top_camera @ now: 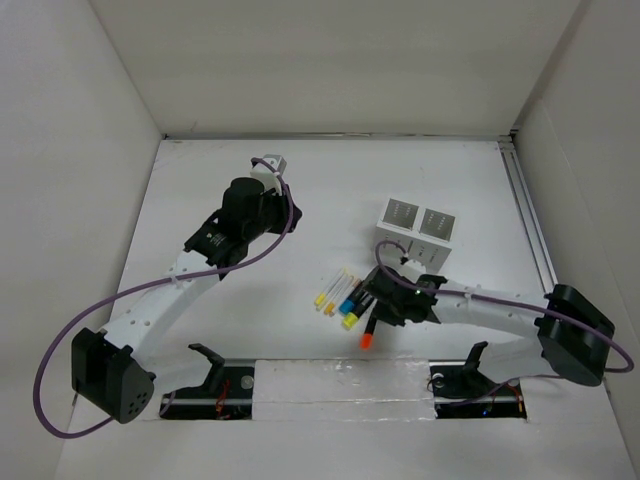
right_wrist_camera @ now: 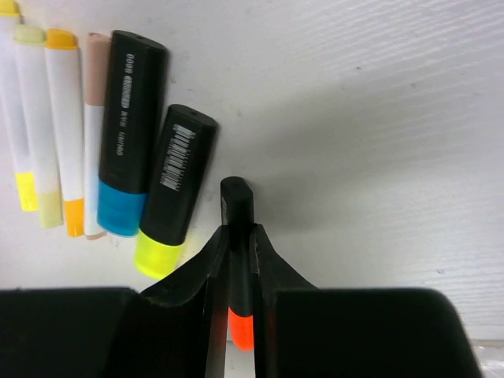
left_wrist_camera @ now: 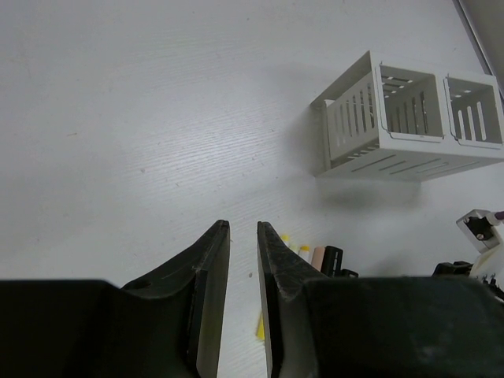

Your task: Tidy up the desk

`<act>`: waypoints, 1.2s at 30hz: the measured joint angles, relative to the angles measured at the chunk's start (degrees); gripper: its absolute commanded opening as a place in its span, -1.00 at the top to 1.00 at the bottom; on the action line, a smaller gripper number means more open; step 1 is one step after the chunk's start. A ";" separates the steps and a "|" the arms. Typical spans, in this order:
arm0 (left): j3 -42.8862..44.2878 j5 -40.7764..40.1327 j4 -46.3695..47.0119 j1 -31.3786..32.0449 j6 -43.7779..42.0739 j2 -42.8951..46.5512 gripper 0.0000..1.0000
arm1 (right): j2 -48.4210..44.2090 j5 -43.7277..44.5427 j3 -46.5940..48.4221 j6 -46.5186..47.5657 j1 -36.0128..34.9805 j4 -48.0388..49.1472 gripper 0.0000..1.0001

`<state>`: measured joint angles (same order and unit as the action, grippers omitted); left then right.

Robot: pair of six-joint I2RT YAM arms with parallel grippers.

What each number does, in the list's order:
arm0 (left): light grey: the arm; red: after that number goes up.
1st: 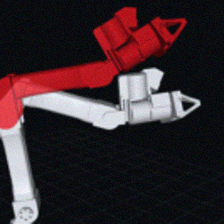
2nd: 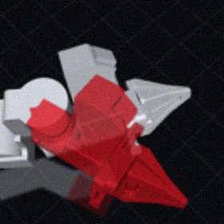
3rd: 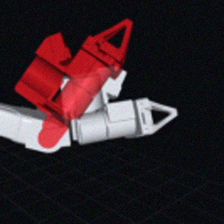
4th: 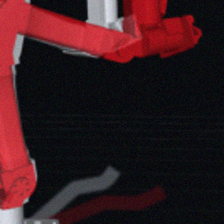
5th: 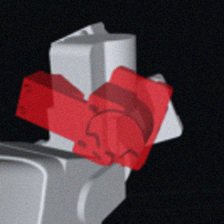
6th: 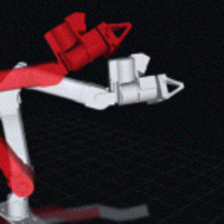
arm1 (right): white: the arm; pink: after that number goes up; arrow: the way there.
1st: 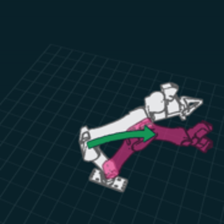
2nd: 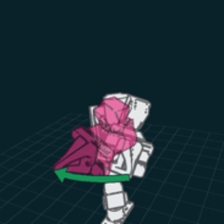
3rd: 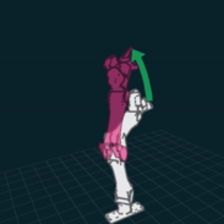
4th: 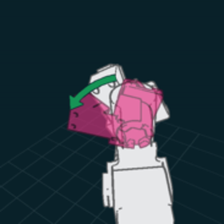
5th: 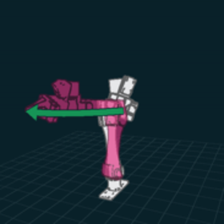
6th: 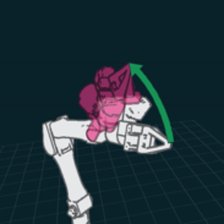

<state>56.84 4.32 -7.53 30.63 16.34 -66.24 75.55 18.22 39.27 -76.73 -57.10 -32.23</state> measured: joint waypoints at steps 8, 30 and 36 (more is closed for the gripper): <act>0.00 0.35 0.02 0.00 0.00 0.00 0.66 | -11.06 3.80 0.31 0.02 0.00 -5.18 1.00; 0.00 3.26 0.57 0.00 0.37 0.72 0.67 | -4.02 33.90 25.27 28.06 15.82 10.25 1.00; 0.00 4.33 1.01 0.00 0.57 1.31 0.67 | 4.00 41.03 25.75 35.39 20.35 14.91 1.00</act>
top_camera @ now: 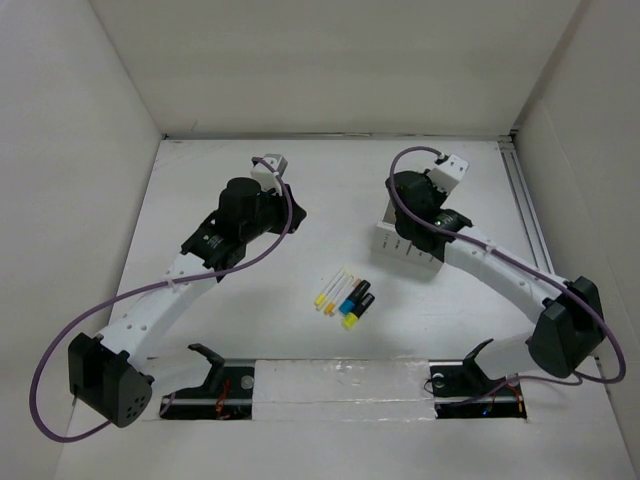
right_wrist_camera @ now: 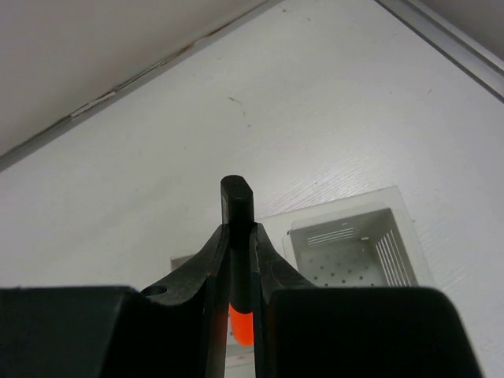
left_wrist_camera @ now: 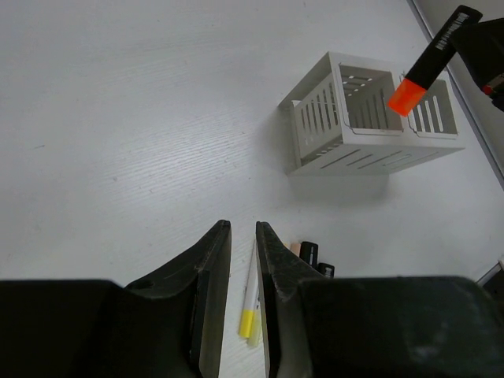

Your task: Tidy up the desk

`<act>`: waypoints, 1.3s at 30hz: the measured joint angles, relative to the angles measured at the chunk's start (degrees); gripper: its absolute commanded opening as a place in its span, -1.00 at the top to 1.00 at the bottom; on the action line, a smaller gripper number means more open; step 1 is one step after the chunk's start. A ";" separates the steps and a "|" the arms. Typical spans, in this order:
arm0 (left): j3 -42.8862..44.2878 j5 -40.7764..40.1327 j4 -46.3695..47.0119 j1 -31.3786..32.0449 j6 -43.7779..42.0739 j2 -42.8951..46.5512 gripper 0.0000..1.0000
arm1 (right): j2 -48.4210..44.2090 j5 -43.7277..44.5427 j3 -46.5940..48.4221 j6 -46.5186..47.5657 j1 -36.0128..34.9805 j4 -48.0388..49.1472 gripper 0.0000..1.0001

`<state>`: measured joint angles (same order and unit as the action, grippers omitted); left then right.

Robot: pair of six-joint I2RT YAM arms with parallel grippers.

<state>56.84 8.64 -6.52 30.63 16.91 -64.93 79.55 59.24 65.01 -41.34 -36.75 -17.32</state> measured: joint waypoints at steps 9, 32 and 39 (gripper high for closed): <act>0.00 0.35 0.13 0.00 0.09 0.02 0.68 | 2.47 1.73 -0.17 5.44 1.99 7.23 1.00; 0.00 0.20 0.20 0.00 0.09 0.02 0.67 | 10.29 4.87 -1.79 -0.76 -4.28 6.58 0.68; 0.00 0.15 0.20 0.00 0.09 0.02 0.67 | 7.85 4.66 -2.14 -5.11 -6.51 2.54 0.12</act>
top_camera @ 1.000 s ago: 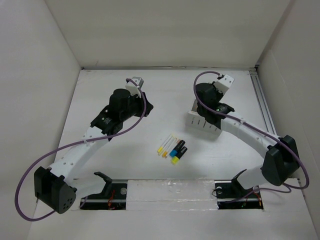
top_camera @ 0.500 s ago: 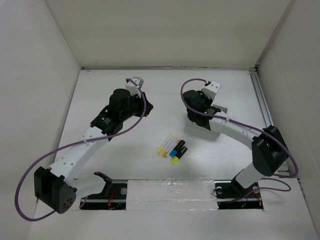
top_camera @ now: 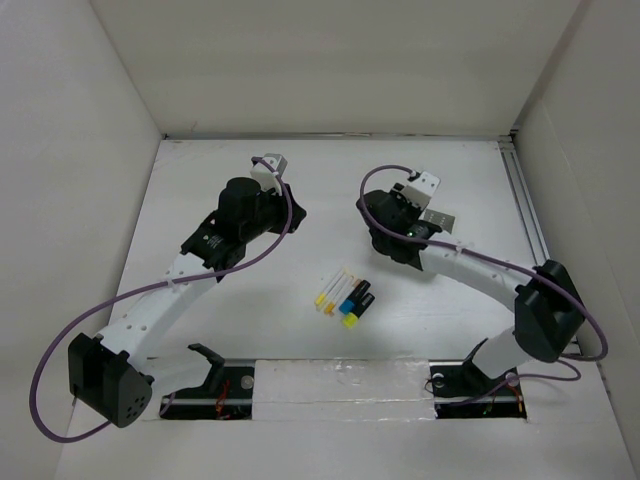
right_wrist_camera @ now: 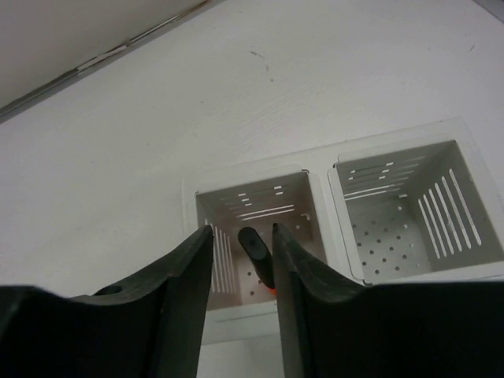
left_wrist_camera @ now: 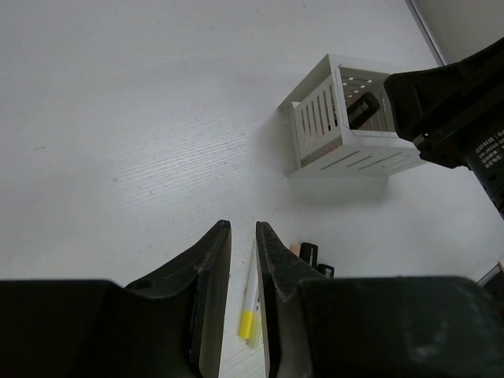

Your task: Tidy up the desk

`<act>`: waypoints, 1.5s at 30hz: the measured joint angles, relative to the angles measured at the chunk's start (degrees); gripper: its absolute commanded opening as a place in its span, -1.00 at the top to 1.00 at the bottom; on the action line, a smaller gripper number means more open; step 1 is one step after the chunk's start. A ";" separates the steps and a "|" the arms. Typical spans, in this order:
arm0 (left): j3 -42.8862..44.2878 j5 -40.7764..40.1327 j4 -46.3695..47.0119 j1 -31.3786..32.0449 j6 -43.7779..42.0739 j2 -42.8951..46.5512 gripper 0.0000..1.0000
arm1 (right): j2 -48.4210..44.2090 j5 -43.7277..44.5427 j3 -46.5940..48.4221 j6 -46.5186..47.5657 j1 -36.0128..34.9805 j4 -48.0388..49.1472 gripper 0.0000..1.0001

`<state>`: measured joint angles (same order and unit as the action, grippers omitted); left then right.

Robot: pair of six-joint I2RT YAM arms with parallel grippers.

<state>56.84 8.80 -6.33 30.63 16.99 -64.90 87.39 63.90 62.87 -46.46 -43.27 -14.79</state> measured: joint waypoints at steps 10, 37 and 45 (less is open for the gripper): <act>0.00 -0.24 0.00 0.00 0.00 0.00 0.67 | -14.91 -11.67 -6.25 -3.34 -3.50 -1.55 1.00; 0.00 -0.24 0.02 0.00 0.00 -0.09 0.67 | -6.78 -42.16 -23.96 -21.62 -10.45 -3.21 0.03; 0.00 -0.24 0.02 0.00 0.00 -0.09 0.67 | -6.12 -42.88 -24.24 -23.47 -10.45 -2.93 0.08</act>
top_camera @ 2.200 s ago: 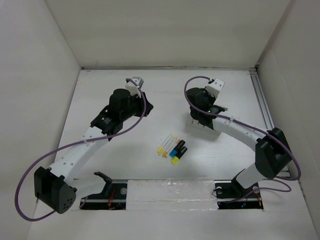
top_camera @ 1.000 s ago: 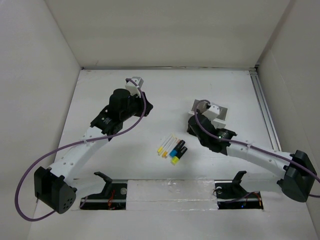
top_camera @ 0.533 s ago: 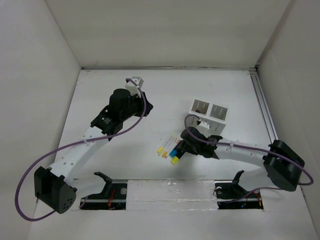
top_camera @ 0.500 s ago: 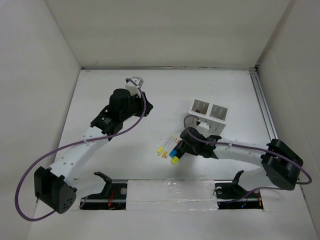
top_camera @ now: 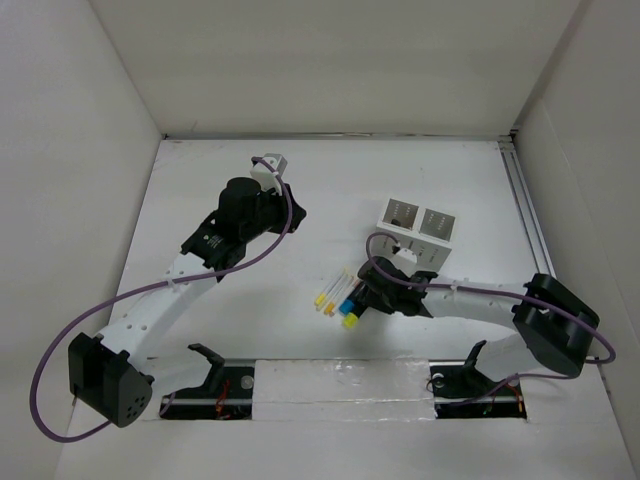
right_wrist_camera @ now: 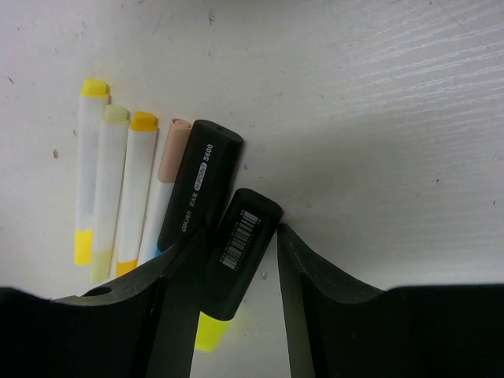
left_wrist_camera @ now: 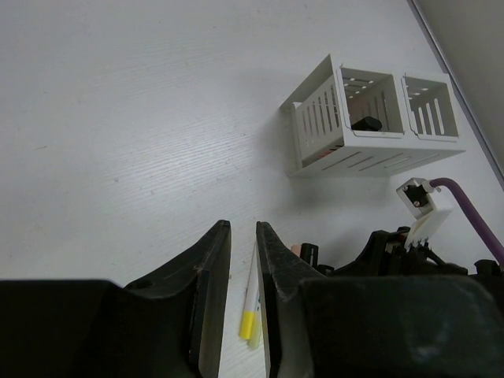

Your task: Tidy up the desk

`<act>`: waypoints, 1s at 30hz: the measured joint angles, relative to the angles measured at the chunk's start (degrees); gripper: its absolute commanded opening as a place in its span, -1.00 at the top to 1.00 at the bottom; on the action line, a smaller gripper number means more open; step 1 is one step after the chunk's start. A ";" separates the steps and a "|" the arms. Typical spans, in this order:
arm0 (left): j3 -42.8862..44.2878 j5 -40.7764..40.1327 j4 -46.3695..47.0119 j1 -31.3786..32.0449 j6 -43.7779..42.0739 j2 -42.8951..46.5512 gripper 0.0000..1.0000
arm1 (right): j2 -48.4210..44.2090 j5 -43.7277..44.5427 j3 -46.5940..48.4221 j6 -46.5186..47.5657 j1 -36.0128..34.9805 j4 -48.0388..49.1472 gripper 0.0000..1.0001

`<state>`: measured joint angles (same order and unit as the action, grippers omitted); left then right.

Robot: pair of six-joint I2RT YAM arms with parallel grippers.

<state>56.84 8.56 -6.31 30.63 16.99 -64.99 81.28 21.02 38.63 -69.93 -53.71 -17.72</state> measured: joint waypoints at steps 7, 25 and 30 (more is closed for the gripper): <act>0.00 -0.02 0.00 0.00 0.00 0.00 0.67 | 0.07 0.31 0.00 -1.62 0.00 0.02 -0.03; 0.00 -0.02 0.00 0.00 0.00 0.00 0.67 | -1.36 1.55 -0.63 -3.87 0.00 -2.91 0.02; 0.00 -0.02 0.00 0.00 0.00 0.00 0.67 | -1.09 2.08 -0.09 -3.45 -0.50 -3.37 0.06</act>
<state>56.84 8.54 -6.31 30.63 16.99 -64.99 80.18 23.09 38.54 -73.38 -54.22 -21.08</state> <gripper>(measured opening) 0.167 0.480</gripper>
